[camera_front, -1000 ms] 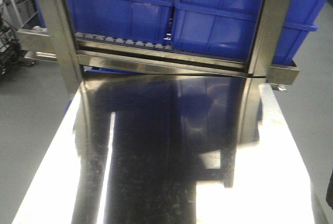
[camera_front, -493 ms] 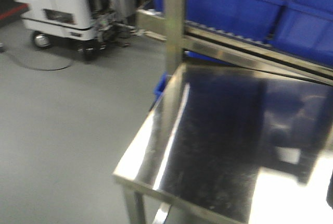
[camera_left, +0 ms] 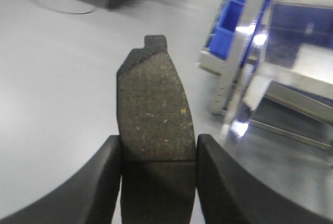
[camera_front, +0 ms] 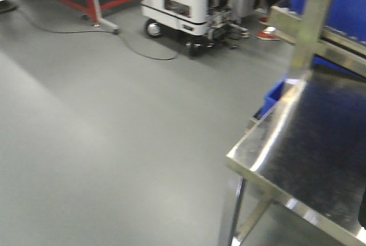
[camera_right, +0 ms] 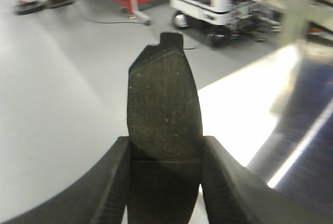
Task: Move and align brake pads A on conveyor
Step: 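Back the base away from the steel table and turn toward the aisle, then drive along the yellow floor line past the striped cones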
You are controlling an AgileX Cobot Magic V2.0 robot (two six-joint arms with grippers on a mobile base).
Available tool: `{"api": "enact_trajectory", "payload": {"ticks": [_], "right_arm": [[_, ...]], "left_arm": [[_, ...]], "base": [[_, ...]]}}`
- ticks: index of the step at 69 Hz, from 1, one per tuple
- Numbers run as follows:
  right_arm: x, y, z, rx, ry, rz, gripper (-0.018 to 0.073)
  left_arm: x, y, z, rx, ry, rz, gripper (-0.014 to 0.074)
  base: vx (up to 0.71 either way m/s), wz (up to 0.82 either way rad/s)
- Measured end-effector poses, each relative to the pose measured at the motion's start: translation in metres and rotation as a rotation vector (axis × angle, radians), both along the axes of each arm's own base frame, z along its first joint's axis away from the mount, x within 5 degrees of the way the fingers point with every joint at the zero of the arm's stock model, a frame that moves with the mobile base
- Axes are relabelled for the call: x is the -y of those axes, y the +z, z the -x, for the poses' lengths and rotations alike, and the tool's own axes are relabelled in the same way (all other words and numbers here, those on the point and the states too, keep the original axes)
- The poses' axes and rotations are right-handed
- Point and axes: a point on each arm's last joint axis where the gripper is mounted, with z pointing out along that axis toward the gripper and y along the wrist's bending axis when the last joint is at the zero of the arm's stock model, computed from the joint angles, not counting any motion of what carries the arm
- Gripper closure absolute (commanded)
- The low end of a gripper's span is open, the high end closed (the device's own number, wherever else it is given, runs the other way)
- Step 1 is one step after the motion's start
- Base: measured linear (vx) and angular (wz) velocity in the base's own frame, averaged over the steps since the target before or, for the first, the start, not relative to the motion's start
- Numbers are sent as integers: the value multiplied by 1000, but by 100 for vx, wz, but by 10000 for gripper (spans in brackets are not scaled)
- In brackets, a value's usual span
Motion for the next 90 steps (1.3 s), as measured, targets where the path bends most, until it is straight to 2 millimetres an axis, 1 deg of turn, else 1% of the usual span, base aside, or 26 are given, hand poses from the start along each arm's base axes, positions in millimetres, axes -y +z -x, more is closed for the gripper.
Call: {"api": "enact_trajectory", "payload": {"ticks": [30,65,76,90], "right_arm": [[0,-1,0,-3,0,0,564],[0,-1,0,-3,0,-1,564],[0,-1,0,-3,0,-1,564],[0,-1,0,-3,0,-1,564]], "left_arm": [[0,0,0,0,0,0,603],[0,0,0,-2,0,-1,603],[0,0,0,-2,1,-1,603],[0,0,1,0,1,0,603]], "base": [[-16,74],[-8,88],[-1,59],[7,34]]}}
